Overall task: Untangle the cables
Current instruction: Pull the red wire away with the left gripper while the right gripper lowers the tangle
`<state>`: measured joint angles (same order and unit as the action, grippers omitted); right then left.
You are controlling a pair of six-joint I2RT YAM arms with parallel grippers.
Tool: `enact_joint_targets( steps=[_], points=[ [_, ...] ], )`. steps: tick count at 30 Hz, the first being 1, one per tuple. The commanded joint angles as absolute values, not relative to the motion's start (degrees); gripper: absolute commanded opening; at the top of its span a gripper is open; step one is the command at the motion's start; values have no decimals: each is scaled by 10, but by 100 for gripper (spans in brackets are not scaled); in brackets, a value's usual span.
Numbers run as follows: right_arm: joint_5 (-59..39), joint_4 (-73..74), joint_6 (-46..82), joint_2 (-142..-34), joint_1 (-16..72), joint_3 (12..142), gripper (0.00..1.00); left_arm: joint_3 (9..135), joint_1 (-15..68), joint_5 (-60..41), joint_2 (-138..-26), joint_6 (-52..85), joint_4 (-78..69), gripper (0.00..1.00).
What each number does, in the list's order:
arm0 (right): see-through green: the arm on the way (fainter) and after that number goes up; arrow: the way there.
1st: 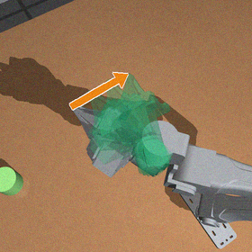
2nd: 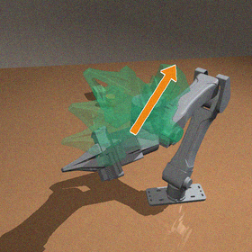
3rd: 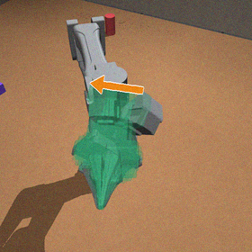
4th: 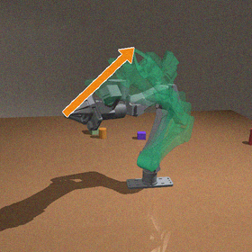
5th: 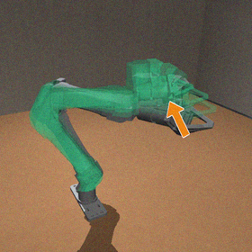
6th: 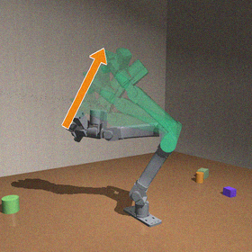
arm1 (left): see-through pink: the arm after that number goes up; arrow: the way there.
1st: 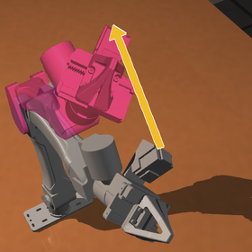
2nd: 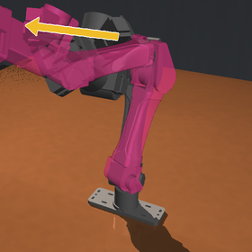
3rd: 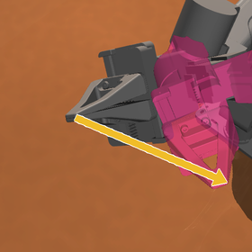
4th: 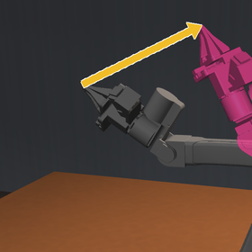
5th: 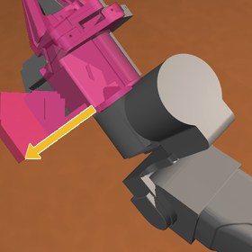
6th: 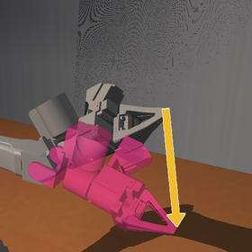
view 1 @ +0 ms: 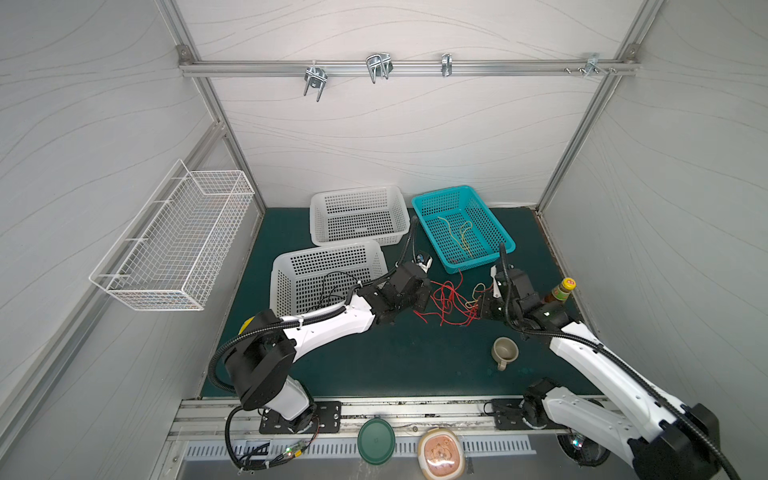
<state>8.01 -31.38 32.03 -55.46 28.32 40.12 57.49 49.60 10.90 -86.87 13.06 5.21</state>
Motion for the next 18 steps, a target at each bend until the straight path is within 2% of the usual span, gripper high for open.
enact_joint_targets(
  steps=[1,12,18],
  points=[
    [98,-308,327,-562,263,384,0,580,495,146,-839,129,49,0],
    [84,-307,318,-582,221,372,2,570,494,172,-785,114,69,0],
    [82,-298,314,-596,213,363,0,579,494,155,-737,106,85,0]
  ],
)
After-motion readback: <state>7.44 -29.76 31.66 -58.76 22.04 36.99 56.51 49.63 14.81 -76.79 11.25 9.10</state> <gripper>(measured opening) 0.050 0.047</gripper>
